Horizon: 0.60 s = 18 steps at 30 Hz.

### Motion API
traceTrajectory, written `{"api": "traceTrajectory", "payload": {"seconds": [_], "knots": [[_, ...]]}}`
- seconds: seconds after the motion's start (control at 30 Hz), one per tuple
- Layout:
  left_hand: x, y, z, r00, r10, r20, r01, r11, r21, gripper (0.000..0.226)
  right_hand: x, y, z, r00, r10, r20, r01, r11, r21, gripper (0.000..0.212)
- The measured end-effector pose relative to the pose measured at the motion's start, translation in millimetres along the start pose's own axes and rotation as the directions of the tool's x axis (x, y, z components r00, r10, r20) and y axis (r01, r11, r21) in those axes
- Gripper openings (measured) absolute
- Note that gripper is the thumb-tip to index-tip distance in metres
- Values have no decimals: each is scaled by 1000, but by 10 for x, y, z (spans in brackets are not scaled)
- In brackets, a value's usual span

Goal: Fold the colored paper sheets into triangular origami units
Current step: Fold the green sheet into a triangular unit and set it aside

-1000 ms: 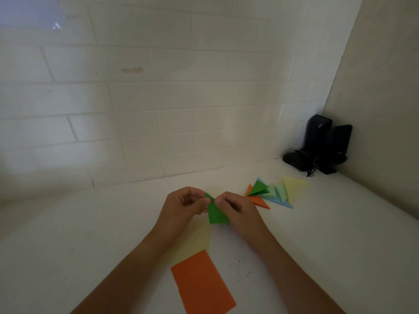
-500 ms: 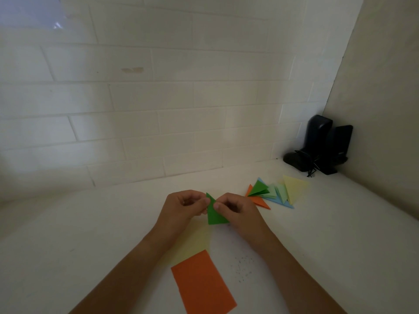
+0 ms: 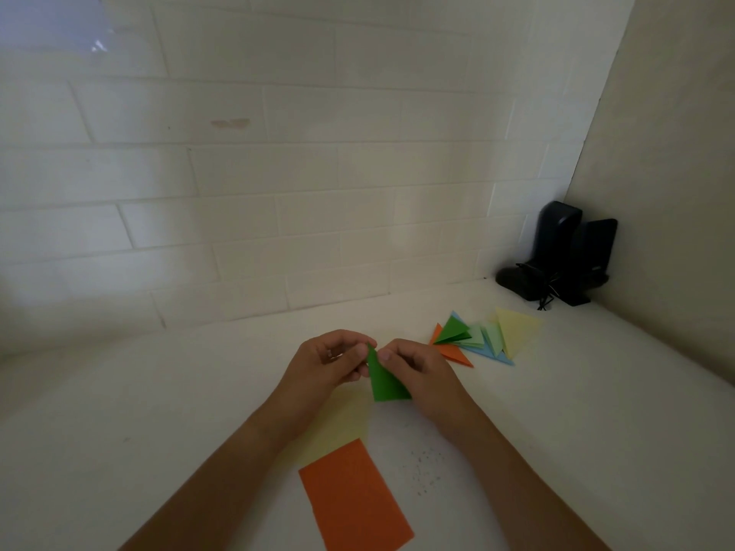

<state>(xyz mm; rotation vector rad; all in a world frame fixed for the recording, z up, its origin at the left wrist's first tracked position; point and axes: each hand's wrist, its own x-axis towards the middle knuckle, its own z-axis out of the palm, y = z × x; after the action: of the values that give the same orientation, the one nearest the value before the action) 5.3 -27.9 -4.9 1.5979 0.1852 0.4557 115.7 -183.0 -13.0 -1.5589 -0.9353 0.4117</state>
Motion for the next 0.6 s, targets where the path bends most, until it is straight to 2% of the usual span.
{"api": "traceTrajectory", "payload": {"seconds": [0.27, 0.6], "knots": [[-3, 5, -4, 998, 1, 69, 0, 1000, -5, 11, -4, -30, 13, 1000, 25, 1, -25, 999, -24, 31], [-7, 18, -4, 997, 12, 75, -12, 1000, -4, 12, -10, -59, 13, 1000, 14, 10, -13, 1000, -6, 31]]}}
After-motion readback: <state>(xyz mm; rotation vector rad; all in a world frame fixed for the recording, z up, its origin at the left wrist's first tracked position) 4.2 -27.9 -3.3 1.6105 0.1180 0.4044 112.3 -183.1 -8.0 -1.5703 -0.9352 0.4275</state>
